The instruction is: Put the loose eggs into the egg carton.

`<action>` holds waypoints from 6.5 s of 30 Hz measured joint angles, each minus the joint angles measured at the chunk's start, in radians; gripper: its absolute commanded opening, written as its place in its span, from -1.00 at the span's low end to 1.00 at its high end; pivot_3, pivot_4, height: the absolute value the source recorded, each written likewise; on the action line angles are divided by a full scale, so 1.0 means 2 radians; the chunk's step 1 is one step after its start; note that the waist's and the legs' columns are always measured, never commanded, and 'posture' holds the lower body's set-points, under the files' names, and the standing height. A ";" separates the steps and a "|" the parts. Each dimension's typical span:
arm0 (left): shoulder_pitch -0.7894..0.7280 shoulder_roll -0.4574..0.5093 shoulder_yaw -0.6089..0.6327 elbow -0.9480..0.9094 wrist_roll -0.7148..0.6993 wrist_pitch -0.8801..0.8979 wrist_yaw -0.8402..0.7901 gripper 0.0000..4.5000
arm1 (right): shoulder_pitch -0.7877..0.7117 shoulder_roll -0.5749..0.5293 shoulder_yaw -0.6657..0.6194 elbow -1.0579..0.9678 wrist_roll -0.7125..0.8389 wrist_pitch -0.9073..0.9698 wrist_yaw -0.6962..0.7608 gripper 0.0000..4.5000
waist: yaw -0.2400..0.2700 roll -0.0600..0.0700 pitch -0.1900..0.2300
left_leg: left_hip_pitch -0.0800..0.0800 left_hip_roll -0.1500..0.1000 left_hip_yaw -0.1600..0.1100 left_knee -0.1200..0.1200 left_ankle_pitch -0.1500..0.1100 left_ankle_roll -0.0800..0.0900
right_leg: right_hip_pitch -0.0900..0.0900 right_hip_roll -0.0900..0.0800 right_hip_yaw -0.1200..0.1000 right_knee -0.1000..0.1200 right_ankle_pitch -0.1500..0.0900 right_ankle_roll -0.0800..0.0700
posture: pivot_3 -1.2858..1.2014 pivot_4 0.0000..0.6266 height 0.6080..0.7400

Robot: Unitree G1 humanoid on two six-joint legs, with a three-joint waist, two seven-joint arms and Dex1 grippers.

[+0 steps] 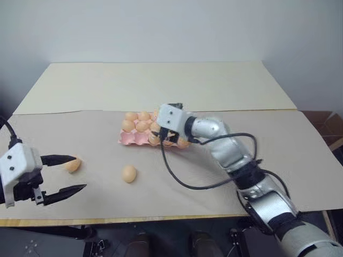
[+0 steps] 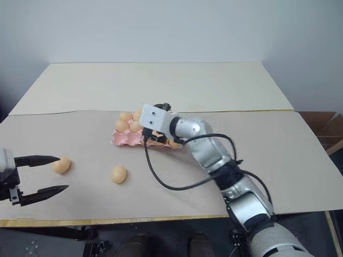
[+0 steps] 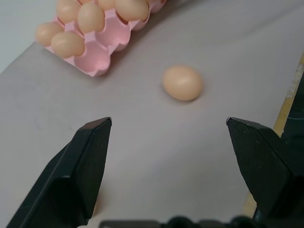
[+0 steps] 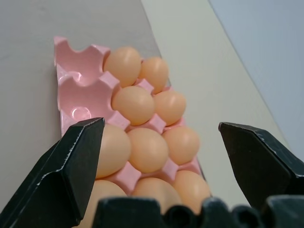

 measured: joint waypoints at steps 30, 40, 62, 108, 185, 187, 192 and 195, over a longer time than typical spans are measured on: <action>-0.041 -0.081 -0.114 0.065 -0.003 -0.034 0.053 0.87 | 0.184 -0.298 -0.164 -0.335 0.308 0.212 0.154 0.99 | 0.012 0.000 0.000 | 0.001 0.000 0.000 0.001 0.000 0.000 | 0.002 0.000 0.000 0.000 0.000 0.000 | 0.03 -0.52 1.00; -0.098 -0.167 -0.258 0.057 0.054 -0.076 0.151 0.87 | 0.184 -0.281 -0.147 -0.336 0.306 0.214 0.095 0.99 | 0.014 0.000 0.000 | 0.001 -0.001 -0.001 0.001 0.000 0.000 | 0.002 0.000 0.000 0.000 0.000 0.000 | 0.03 -0.52 1.00; -0.152 -0.184 -0.358 0.112 0.139 -0.090 0.223 0.03 | 0.168 -0.271 -0.125 -0.330 0.297 0.219 0.045 1.00 | 0.014 0.000 0.000 | 0.000 -0.001 -0.001 0.001 0.000 0.000 | 0.002 0.000 0.000 0.000 0.000 0.000 | 0.03 -0.52 1.00; -0.426 -0.285 -0.372 0.385 0.159 -0.253 0.249 0.70 | 0.161 -0.262 -0.118 -0.340 0.268 0.227 0.005 1.00 | 0.015 0.000 0.000 | -0.002 -0.002 -0.002 0.003 0.000 0.000 | 0.001 0.000 -0.002 0.000 0.000 0.000 | 0.03 -0.52 1.00; -0.143 -0.146 -0.206 0.179 0.127 0.032 0.371 -0.19 | 0.163 -0.273 -0.147 -0.317 0.296 0.145 0.067 1.00 | 0.014 0.000 0.000 | 0.000 -0.001 -0.003 0.002 0.000 0.000 | 0.001 0.000 -0.002 0.000 0.000 0.000 | 0.03 -0.52 1.00; -0.143 -0.146 -0.207 0.179 0.131 0.029 0.372 -0.24 | 0.163 -0.273 -0.147 -0.316 0.292 0.145 0.067 1.00 | 0.014 0.000 0.000 | 0.000 -0.001 -0.003 0.002 0.000 0.000 | 0.002 0.000 -0.002 0.000 0.000 0.000 | 0.03 -0.52 1.00; -0.148 -0.162 -0.209 0.170 0.127 -0.007 0.362 -0.24 | 0.163 -0.273 -0.146 -0.315 0.286 0.145 0.061 1.00 | 0.014 0.000 0.000 | -0.001 -0.001 -0.003 0.002 0.000 0.000 | 0.001 -0.001 -0.002 0.000 0.000 0.000 | 0.03 -0.52 1.00; -0.168 -0.179 -0.210 0.154 0.107 -0.044 0.340 -0.24 | 0.162 -0.272 -0.146 -0.315 0.284 0.145 0.056 1.00 | 0.017 0.000 0.000 | -0.001 -0.001 -0.003 0.002 0.000 0.000 | 0.001 -0.001 -0.002 0.000 0.000 0.000 | 0.03 -0.52 1.00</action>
